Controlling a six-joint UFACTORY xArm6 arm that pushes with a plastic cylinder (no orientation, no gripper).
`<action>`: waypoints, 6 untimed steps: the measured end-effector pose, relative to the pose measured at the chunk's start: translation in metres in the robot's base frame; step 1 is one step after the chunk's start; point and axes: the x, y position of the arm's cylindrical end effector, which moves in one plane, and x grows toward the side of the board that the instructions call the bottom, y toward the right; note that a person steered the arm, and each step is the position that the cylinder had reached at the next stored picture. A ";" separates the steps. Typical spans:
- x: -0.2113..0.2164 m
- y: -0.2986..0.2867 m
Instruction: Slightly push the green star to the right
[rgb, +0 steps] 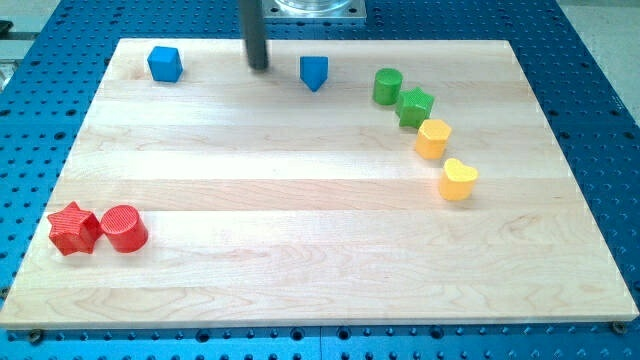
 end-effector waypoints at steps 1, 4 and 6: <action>0.018 0.058; 0.110 0.196; 0.090 0.114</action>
